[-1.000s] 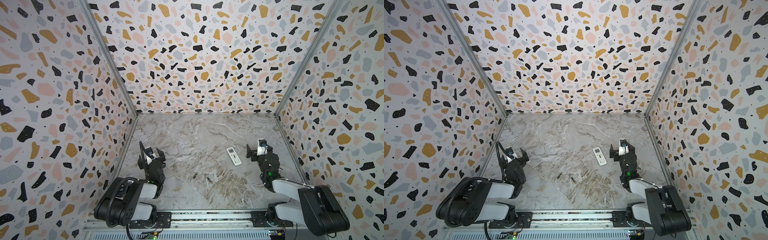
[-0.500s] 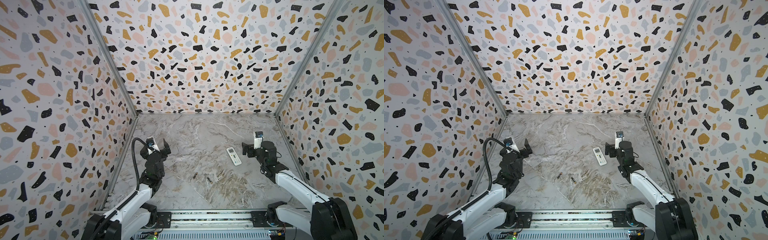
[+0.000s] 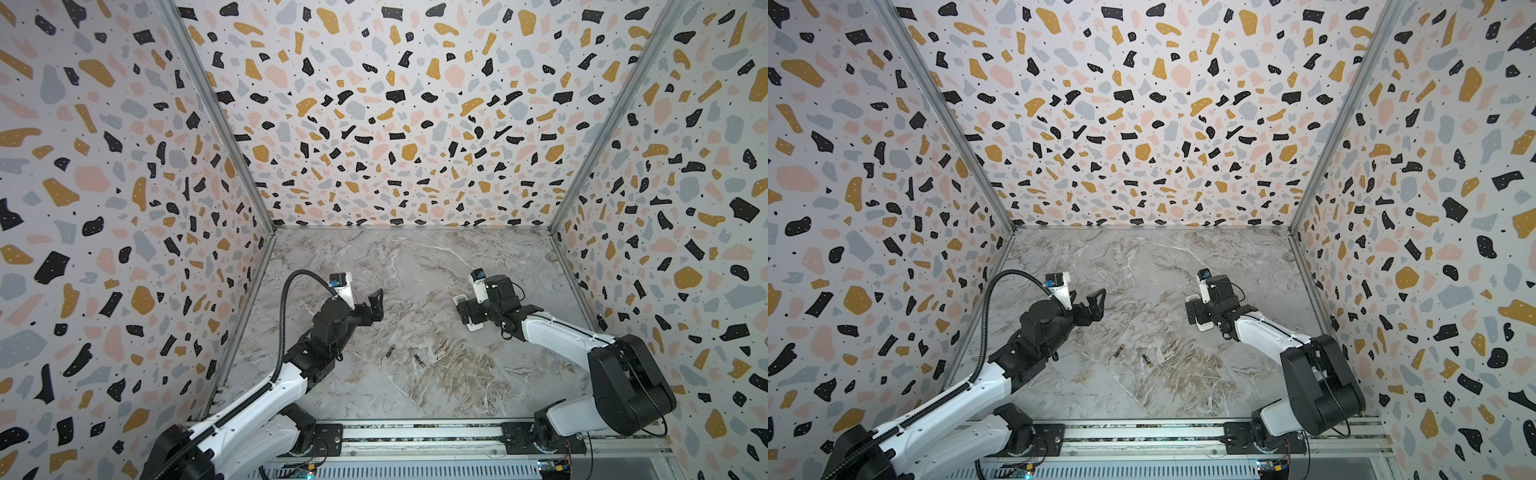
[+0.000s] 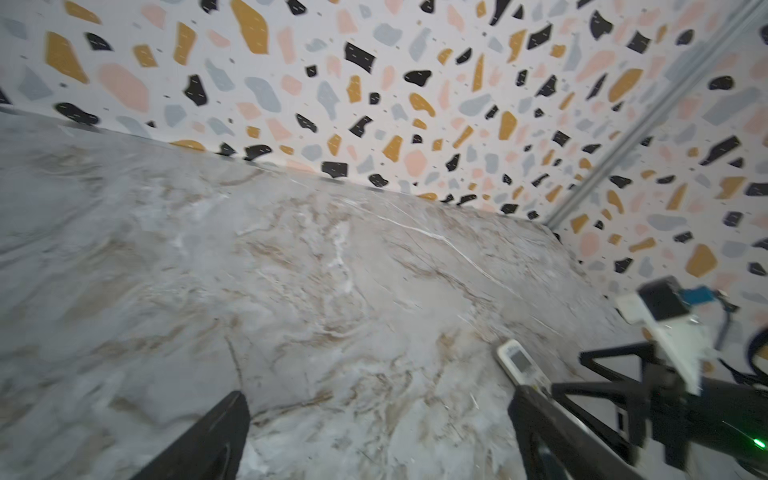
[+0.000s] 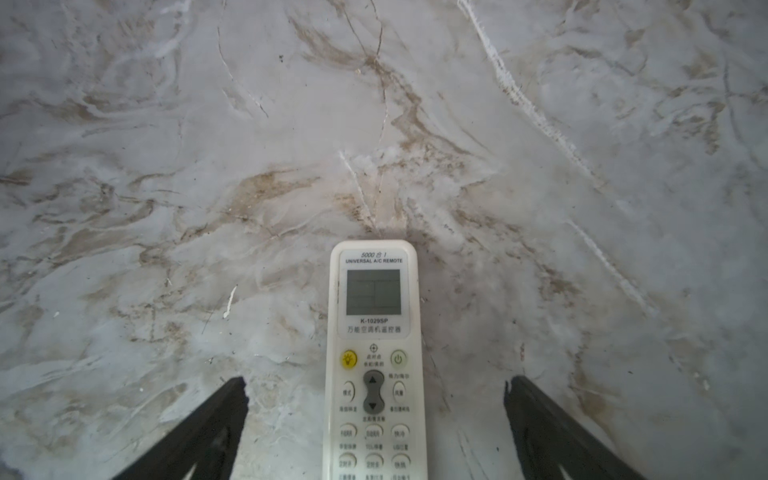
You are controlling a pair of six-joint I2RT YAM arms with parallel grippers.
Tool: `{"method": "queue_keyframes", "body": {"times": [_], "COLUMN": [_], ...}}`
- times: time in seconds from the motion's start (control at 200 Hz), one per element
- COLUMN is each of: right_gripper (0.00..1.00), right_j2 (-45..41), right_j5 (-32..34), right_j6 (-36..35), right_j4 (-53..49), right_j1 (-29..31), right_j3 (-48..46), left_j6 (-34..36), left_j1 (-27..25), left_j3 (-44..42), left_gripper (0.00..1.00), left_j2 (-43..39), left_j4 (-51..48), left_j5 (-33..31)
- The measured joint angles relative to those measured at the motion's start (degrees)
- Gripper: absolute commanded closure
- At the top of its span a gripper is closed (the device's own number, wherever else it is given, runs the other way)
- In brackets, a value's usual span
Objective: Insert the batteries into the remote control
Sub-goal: 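Lower the right gripper onto the white remote and grasp it while the left arm rises, then lift the remote with the right gripper toward the left gripper while the left gripper approaches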
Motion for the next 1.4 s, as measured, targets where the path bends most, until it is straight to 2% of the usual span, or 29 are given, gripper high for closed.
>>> {"method": "queue_keyframes", "body": {"times": [0.395, 0.686, 1.066, 1.402], "right_gripper": [0.03, 0.15, 0.35, 0.58], "right_j2": [5.0, 8.0, 9.3, 9.3], "right_j5": [-1.3, -1.0, -0.6, -0.4], "right_j6": [-0.5, -1.6, -2.2, -2.6], "right_j4": [-4.1, -6.2, -6.6, -6.6], "right_j1": [0.4, 0.4, 0.4, 0.4], "right_j3": [1.9, 3.1, 3.1, 3.1], "left_j6": [-3.4, -3.9, -4.1, -4.3], "left_j1": [-12.5, -18.9, -20.3, -20.4], "left_j3": [-0.3, 0.1, 0.4, 0.4], "left_gripper": [0.01, 0.01, 0.0, 0.0], "left_j2": [7.8, 14.8, 15.9, 14.0], "left_j4": [6.4, 10.6, 11.6, 11.4], "left_j5": [1.9, 1.3, 0.0, -2.2]}}
